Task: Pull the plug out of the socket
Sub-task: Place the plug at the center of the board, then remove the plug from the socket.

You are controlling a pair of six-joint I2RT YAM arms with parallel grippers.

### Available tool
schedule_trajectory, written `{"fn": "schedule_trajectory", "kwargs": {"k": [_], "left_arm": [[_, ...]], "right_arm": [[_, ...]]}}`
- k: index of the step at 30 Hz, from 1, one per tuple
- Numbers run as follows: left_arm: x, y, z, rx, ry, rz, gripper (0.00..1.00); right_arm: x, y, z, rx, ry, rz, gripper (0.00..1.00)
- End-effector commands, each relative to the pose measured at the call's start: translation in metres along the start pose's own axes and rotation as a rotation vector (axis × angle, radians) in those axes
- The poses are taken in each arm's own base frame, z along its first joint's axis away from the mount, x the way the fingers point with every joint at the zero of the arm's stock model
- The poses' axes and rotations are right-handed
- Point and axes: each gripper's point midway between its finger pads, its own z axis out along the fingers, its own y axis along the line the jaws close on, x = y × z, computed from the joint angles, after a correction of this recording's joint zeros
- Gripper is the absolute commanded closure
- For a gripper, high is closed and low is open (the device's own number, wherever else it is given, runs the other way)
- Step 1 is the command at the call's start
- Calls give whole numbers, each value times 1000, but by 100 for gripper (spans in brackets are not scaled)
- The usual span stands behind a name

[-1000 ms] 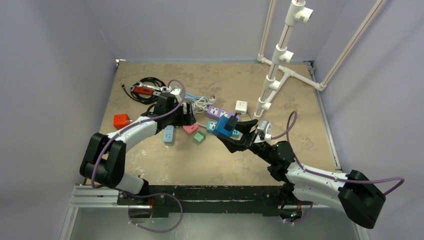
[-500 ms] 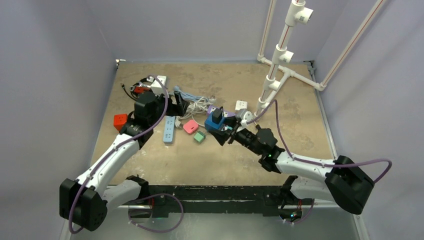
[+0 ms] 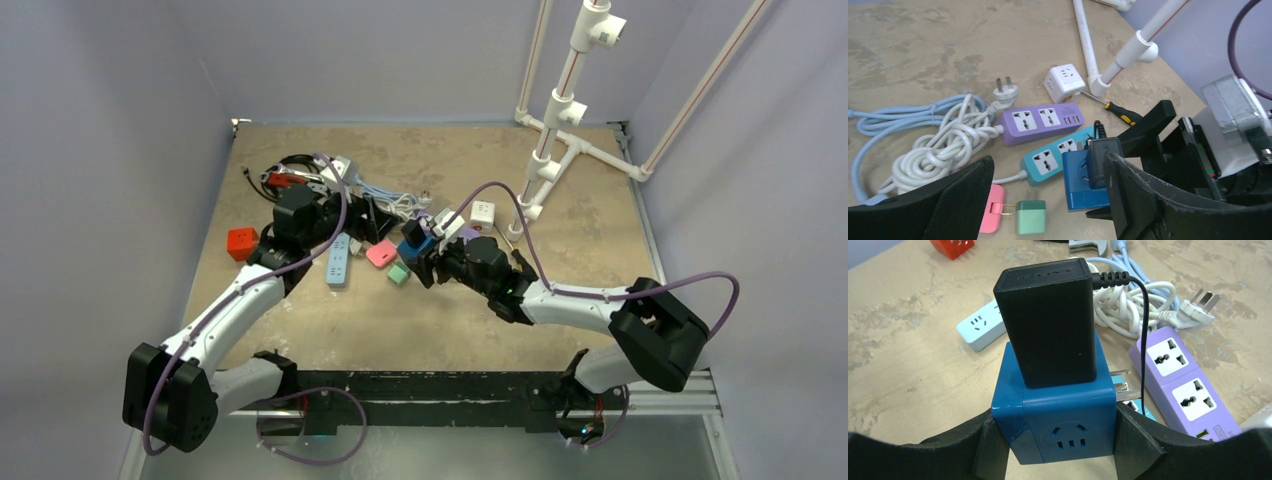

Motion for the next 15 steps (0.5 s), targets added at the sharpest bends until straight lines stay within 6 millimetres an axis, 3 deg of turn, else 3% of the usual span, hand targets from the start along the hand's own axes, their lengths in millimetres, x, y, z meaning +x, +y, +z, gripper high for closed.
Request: {"fn": "schedule_trajectory", "kwargs": {"k": [1, 15], "left_arm": [[-5, -26, 4, 145, -16, 8, 22], [31, -47, 24, 256, 113, -57, 24]], "right_arm": [[-41, 3, 8, 14, -93, -20, 100], [-36, 8, 12, 47, -76, -59, 100]]}}
